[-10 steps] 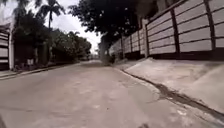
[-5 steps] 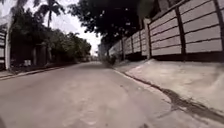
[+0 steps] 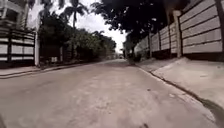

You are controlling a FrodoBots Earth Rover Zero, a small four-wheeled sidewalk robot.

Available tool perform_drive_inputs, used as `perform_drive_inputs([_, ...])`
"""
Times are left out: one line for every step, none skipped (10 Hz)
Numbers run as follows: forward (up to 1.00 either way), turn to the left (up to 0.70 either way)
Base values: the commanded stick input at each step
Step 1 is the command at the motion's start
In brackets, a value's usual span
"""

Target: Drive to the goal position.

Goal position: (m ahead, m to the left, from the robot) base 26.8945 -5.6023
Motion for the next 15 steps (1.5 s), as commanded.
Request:
perform_drive_inputs([0.7,0.0])
perform_drive_inputs([0.7,0.0])
perform_drive_inputs([0.7,0.0])
perform_drive_inputs([0.7,0.0])
perform_drive_inputs([0.7,0.0])
perform_drive_inputs([0.7,0.0])
perform_drive_inputs([0.7,0.0])
perform_drive_inputs([0.7,0.0])
perform_drive_inputs([0.7,0.0])
perform_drive_inputs([0.7,0.0])
perform_drive_inputs([0.7,0.0])
perform_drive_inputs([0.7,0.0])
perform_drive_inputs([0.7,0.0])
perform_drive_inputs([0.7,0.0])
perform_drive_inputs([0.7,0.0])
